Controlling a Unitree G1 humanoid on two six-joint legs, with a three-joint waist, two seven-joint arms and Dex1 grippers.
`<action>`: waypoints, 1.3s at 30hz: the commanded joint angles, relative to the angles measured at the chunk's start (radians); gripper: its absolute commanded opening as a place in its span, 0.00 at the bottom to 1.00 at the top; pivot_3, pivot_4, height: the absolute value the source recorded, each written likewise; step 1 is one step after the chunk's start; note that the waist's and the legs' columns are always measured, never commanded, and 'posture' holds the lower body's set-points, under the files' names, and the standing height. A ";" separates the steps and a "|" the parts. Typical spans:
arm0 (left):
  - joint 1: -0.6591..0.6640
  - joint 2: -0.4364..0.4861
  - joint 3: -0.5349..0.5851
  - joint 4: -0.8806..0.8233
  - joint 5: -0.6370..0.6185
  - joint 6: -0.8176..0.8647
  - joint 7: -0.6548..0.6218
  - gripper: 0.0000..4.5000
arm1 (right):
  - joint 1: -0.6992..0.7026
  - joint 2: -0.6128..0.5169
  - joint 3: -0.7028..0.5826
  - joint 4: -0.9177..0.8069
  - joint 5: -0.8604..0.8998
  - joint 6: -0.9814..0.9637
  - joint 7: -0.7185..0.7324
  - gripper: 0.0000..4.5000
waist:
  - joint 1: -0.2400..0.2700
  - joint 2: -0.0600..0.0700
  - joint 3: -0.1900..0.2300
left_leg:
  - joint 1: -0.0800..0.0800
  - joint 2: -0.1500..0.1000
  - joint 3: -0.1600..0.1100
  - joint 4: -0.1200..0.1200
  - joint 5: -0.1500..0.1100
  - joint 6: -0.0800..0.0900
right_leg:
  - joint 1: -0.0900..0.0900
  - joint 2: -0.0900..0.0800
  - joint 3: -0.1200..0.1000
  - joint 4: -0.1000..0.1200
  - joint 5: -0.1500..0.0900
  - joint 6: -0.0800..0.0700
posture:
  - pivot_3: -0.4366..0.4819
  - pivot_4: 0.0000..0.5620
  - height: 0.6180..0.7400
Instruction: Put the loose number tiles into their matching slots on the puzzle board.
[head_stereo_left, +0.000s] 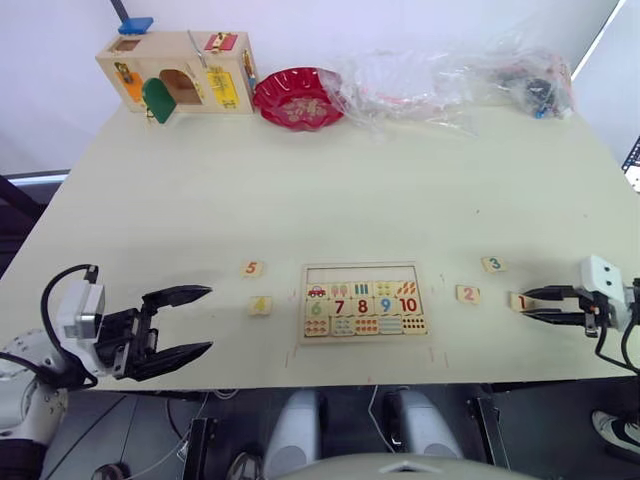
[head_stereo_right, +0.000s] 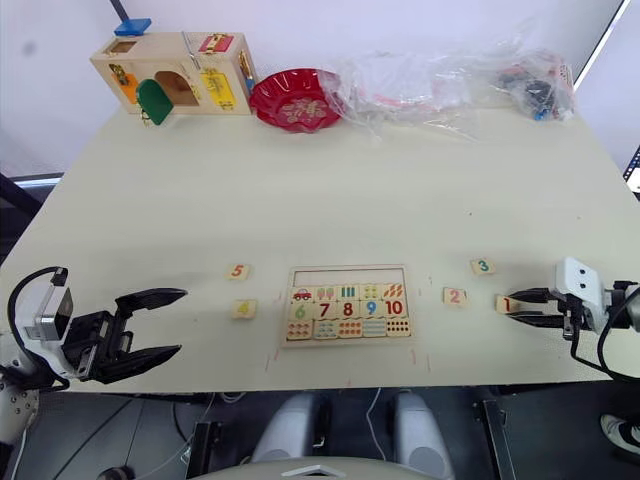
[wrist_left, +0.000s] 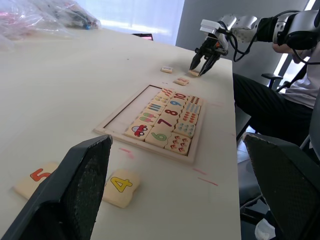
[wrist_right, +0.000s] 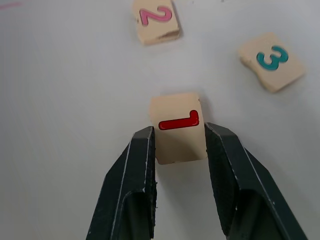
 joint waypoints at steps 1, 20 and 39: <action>-0.007 -0.002 0.046 -0.018 -0.011 0.006 -0.034 1.00 | -0.002 -0.079 -0.051 -0.350 0.051 0.248 -0.102 0.19 | -0.002 0.002 0.001 | 0.000 0.000 -0.001 0.000 0.000 0.000 | 0.000 0.000 0.000 0.001 0.000 0.000 | 0.48 0.27 1.00; -0.065 -0.044 0.083 0.005 0.024 0.025 -0.034 1.00 | -0.950 0.316 0.616 -0.645 0.062 1.179 -0.374 0.19 | -0.001 0.002 0.003 | -0.005 0.001 -0.004 -0.001 0.000 0.000 | -0.006 -0.002 -0.003 0.001 -0.001 -0.002 | 0.48 0.27 1.00; -0.107 -0.002 0.042 0.110 0.034 0.001 -0.034 1.00 | -1.164 0.757 0.918 -0.238 -0.037 1.310 -0.535 0.19 | -0.027 0.001 0.002 | -0.005 0.000 -0.006 -0.001 0.000 0.000 | -0.007 -0.002 -0.006 0.002 0.000 -0.003 | 0.48 0.27 1.00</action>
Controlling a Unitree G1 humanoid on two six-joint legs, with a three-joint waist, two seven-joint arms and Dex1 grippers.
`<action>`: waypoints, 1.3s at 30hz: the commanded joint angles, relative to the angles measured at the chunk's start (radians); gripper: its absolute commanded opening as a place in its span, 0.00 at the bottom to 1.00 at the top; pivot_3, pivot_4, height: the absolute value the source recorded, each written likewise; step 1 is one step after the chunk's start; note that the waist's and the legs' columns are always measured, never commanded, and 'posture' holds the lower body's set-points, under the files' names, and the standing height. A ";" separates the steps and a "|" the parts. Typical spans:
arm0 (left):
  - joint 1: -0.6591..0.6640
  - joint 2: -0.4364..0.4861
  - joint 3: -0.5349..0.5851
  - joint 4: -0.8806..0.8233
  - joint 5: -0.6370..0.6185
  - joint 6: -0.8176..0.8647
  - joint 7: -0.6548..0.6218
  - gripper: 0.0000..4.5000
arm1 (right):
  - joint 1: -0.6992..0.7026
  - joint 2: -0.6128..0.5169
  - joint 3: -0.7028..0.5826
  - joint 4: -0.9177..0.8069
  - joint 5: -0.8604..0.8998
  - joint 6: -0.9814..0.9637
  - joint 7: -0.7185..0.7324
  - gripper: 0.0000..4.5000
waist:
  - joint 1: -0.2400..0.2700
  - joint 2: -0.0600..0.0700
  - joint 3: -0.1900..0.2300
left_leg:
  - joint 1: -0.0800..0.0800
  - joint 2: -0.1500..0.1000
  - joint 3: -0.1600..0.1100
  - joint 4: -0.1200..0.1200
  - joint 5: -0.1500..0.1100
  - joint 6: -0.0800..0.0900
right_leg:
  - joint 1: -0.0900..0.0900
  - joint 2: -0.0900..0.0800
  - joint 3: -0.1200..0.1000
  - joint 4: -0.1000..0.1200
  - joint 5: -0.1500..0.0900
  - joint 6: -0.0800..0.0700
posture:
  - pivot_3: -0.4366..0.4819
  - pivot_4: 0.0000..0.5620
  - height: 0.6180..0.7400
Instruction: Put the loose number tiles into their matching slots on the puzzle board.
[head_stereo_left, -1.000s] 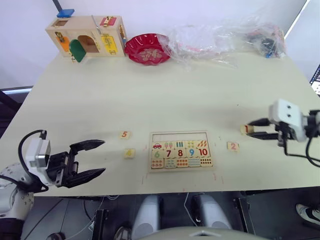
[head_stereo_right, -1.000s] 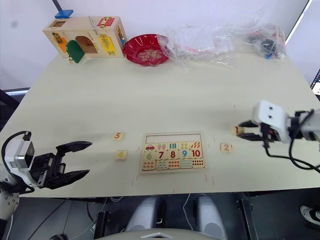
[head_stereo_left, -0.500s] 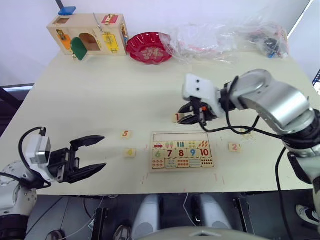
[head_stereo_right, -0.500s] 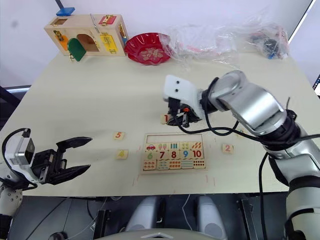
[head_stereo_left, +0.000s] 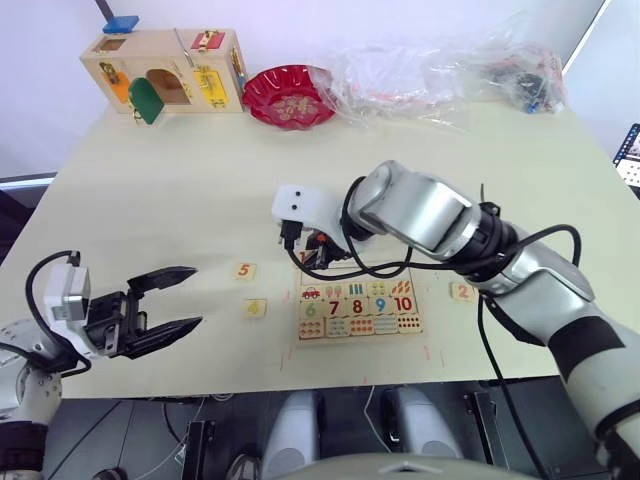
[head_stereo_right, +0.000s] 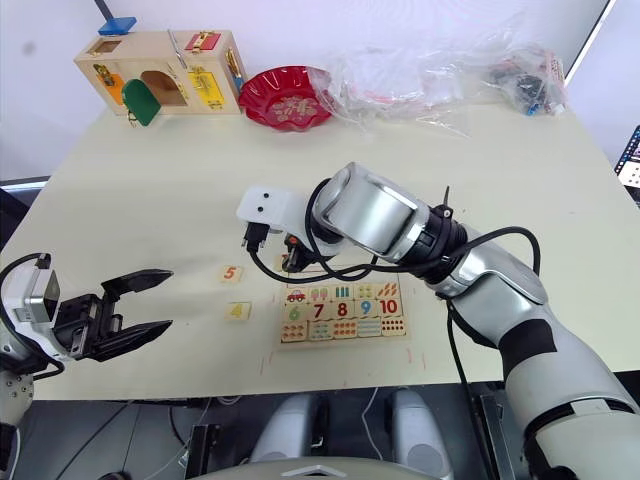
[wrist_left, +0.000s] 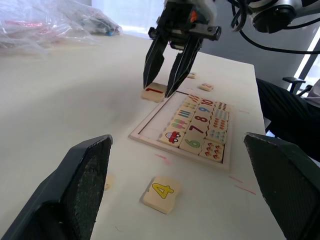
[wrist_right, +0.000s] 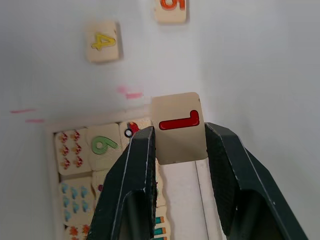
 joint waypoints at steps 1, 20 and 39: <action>-0.011 0.008 0.001 -0.002 -0.001 -0.019 -0.031 1.00 | -0.034 0.014 0.016 0.032 -0.023 -0.052 0.018 0.19 | -0.001 0.000 0.000 | 0.000 0.000 0.000 0.000 0.000 0.000 | 0.000 0.000 0.000 0.000 0.000 0.000 | 0.48 0.27 1.00; -0.011 0.007 -0.007 0.004 -0.001 -0.025 -0.031 1.00 | -0.047 0.075 0.100 0.166 -0.115 -0.134 0.106 0.19 | -0.001 0.000 0.000 | 0.000 0.000 0.000 0.000 0.000 0.000 | 0.000 0.000 0.000 0.000 0.000 0.000 | 0.48 0.27 1.00; 0.009 0.010 0.022 0.014 -0.002 -0.027 -0.031 1.00 | -0.017 0.095 0.115 0.217 -0.172 -0.172 0.144 0.19 | -0.002 0.000 0.000 | 0.000 0.000 0.000 -0.001 0.000 0.000 | -0.001 0.000 0.000 0.000 0.000 0.000 | 0.48 0.27 1.00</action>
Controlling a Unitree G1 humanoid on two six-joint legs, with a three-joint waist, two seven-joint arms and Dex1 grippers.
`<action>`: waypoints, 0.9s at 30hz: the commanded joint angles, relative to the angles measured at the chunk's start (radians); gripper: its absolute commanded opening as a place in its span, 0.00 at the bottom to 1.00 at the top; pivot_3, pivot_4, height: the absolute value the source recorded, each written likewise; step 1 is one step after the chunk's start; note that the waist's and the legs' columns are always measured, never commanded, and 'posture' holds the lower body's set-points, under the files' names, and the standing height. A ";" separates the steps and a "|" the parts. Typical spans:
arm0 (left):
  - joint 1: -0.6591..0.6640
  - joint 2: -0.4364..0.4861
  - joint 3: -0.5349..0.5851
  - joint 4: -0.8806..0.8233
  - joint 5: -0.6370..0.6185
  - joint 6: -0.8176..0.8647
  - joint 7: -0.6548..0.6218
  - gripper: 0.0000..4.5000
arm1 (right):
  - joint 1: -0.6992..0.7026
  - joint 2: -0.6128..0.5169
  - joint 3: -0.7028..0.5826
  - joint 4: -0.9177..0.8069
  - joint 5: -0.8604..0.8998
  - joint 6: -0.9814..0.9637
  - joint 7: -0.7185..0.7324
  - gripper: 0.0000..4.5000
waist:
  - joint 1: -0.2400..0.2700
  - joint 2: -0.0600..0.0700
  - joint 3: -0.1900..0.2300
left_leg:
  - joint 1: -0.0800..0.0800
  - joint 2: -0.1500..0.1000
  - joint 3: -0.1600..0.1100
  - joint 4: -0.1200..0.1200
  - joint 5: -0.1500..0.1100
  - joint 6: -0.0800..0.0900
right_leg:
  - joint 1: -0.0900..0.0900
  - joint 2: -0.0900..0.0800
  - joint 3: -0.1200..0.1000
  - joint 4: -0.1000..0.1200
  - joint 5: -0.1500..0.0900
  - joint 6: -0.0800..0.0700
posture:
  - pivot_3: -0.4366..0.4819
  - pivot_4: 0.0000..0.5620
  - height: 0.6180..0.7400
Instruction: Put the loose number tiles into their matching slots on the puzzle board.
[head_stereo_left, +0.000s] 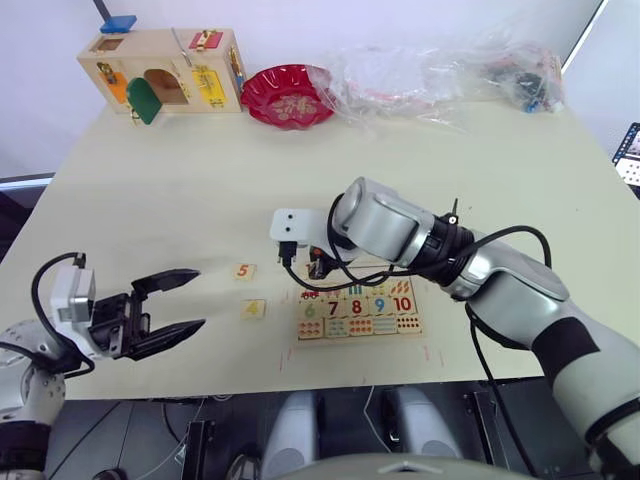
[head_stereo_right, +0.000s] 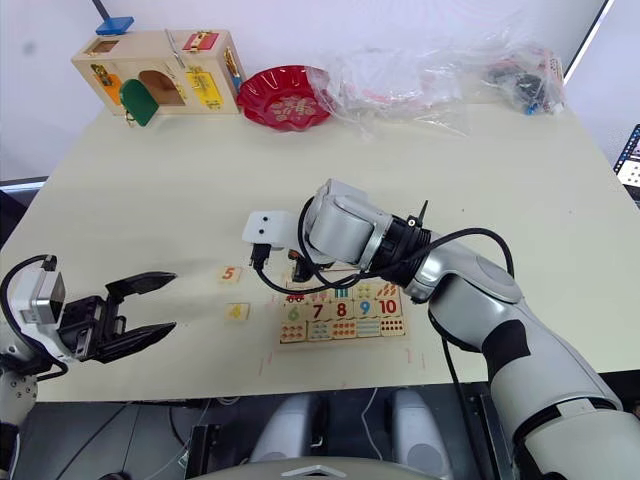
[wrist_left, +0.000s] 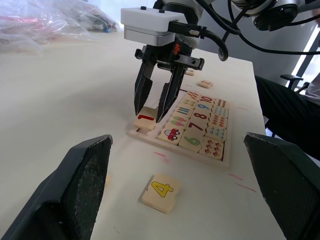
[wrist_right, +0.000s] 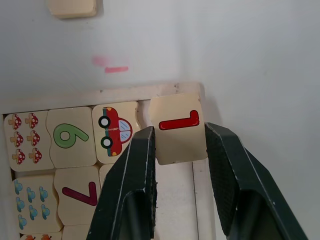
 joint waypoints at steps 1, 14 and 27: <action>0.013 0.010 0.034 0.011 -0.006 -0.017 -0.031 1.00 | -0.001 0.006 -0.001 -0.025 -0.013 -0.008 0.016 0.19 | 0.000 0.000 0.000 | 0.000 0.000 0.000 0.000 0.000 0.000 | 0.000 0.000 0.000 0.000 0.000 0.000 | 0.48 0.27 1.00; 0.020 0.017 0.040 0.035 0.009 -0.025 -0.031 1.00 | 0.025 0.012 0.009 -0.049 -0.032 0.001 0.010 0.19 | 0.000 0.000 0.000 | 0.000 0.000 0.000 0.000 0.000 0.000 | 0.000 0.000 0.000 0.000 0.000 0.000 | 0.48 0.27 1.00; 0.023 0.021 0.048 0.051 0.016 -0.034 -0.031 1.00 | 0.023 0.031 0.001 -0.030 -0.042 -0.008 0.011 0.19 | -0.001 0.000 0.000 | 0.000 0.001 0.000 0.000 0.000 0.000 | 0.000 0.000 0.000 0.000 0.000 0.000 | 0.48 0.27 1.00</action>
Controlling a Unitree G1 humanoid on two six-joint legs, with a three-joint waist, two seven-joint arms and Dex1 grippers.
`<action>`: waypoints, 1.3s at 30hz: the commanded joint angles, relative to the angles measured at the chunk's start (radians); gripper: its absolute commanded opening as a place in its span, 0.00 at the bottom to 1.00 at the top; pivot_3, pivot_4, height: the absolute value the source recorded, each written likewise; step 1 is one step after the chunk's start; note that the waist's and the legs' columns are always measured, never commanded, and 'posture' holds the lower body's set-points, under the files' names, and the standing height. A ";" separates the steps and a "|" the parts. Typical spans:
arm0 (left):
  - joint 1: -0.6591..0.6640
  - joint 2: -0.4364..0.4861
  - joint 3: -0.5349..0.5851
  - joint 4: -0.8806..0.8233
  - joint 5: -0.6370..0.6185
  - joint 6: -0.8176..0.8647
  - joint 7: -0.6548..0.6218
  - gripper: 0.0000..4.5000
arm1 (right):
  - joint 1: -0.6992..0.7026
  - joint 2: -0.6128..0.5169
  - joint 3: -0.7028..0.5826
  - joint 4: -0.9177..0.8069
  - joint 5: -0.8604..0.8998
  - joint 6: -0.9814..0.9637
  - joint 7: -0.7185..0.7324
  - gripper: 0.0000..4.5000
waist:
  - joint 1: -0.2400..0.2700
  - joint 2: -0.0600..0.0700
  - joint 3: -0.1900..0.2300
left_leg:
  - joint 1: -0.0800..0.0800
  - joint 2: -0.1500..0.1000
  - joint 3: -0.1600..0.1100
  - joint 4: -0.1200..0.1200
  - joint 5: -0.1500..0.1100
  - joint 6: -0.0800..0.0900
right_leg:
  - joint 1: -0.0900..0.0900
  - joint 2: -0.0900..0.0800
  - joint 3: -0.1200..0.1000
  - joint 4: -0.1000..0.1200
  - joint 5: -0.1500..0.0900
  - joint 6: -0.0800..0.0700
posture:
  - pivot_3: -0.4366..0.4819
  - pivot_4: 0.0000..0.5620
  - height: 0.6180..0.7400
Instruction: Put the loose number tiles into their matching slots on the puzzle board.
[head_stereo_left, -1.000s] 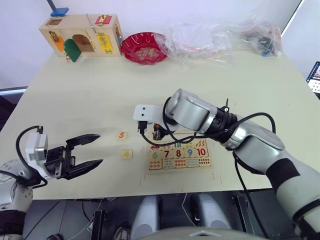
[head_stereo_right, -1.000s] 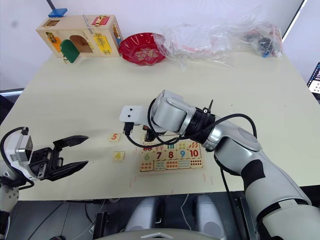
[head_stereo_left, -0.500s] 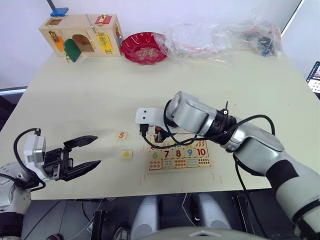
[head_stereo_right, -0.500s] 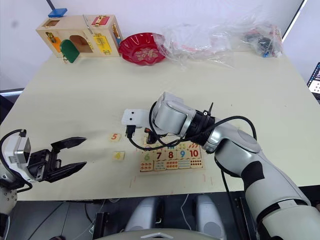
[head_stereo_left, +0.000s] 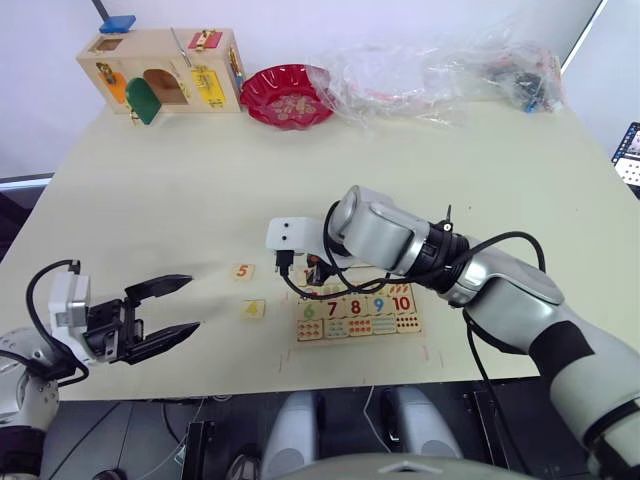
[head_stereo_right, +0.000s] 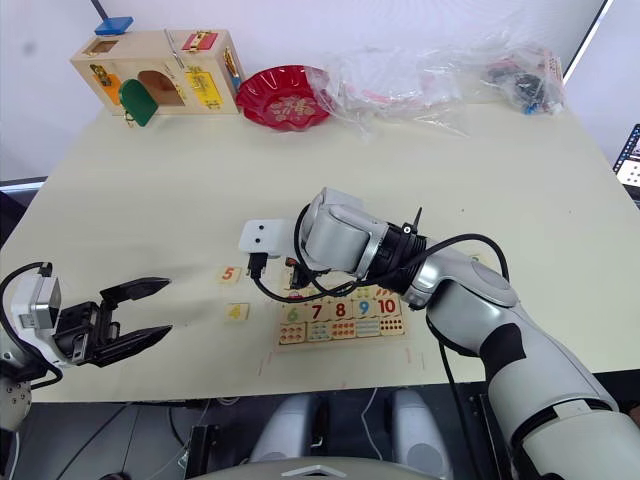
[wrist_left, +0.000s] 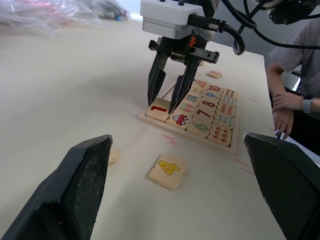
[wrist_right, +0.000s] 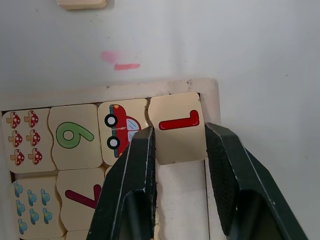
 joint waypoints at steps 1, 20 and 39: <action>0.008 0.016 0.039 -0.005 -0.004 -0.016 -0.031 1.00 | -0.001 0.009 -0.011 -0.009 -0.007 -0.014 0.010 0.19 | 0.000 0.000 0.000 | 0.000 0.000 0.000 0.000 0.000 0.000 | 0.000 0.000 0.000 0.000 0.000 0.000 | 0.48 0.27 1.00; 0.012 0.012 0.047 -0.007 -0.003 -0.014 -0.031 1.00 | 0.011 0.003 -0.004 0.012 -0.033 -0.060 0.037 0.19 | -0.001 0.000 0.000 | 0.000 0.000 0.000 0.000 0.000 0.000 | 0.000 0.000 0.000 0.000 0.000 0.000 | 0.48 0.27 1.00; 0.025 0.014 0.060 -0.012 -0.006 -0.012 -0.031 1.00 | 0.020 0.009 -0.007 0.020 -0.051 -0.063 0.066 0.19 | -0.001 0.000 0.000 | 0.000 0.001 0.000 -0.001 0.000 0.000 | 0.000 0.000 0.000 0.000 0.000 0.000 | 0.48 0.27 1.00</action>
